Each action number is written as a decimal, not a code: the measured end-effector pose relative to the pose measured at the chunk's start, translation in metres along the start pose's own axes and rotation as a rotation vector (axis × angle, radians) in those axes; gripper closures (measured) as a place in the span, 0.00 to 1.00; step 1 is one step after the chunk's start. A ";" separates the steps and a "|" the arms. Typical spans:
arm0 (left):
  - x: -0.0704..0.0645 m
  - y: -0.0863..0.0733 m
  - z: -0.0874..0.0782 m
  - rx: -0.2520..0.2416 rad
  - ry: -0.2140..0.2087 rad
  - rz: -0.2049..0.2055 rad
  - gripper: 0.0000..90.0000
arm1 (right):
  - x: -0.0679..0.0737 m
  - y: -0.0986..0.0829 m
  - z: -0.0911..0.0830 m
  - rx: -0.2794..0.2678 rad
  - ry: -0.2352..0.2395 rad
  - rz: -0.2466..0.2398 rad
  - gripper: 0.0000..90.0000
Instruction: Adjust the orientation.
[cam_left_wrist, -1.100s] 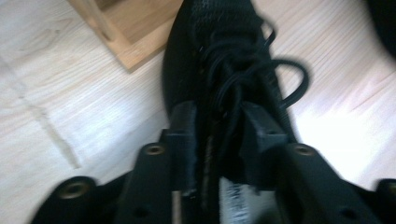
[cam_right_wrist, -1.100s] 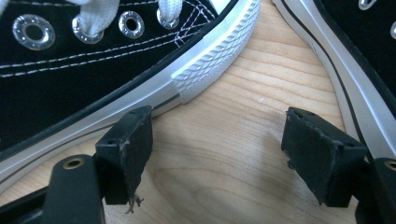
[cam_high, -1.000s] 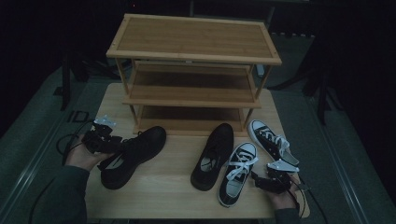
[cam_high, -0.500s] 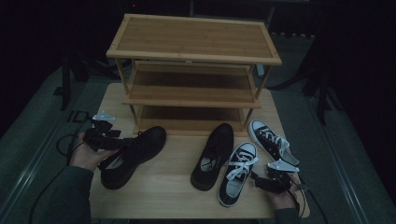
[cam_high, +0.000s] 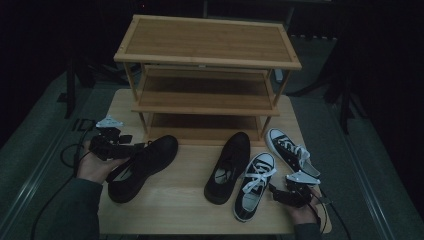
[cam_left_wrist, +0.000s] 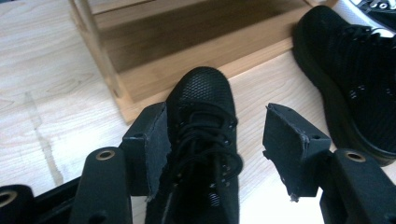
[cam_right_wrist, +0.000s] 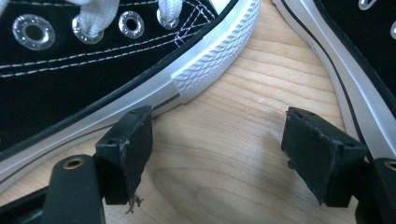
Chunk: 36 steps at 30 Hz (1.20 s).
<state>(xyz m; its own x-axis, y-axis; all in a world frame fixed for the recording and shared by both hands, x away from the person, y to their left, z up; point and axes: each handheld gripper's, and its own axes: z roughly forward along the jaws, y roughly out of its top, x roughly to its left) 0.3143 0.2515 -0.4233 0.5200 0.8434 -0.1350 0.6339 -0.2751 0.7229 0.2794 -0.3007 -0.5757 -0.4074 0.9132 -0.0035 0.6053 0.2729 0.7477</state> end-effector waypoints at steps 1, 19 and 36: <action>-0.001 0.000 0.000 0.000 -0.005 0.004 0.48 | 0.000 0.000 0.000 0.000 0.000 0.000 0.28; -0.041 0.016 0.011 -0.003 -0.031 0.089 0.46 | 0.000 0.000 0.000 -0.001 0.000 0.002 0.28; -0.083 0.031 0.034 0.019 -0.018 0.178 0.47 | 0.000 0.000 0.000 -0.001 0.000 0.002 0.28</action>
<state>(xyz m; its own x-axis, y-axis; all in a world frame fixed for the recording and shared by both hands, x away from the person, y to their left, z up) 0.3104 0.1573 -0.4131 0.6346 0.7726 -0.0180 0.5414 -0.4278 0.7238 0.2795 -0.3005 -0.5756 -0.4066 0.9136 -0.0019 0.6056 0.2711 0.7482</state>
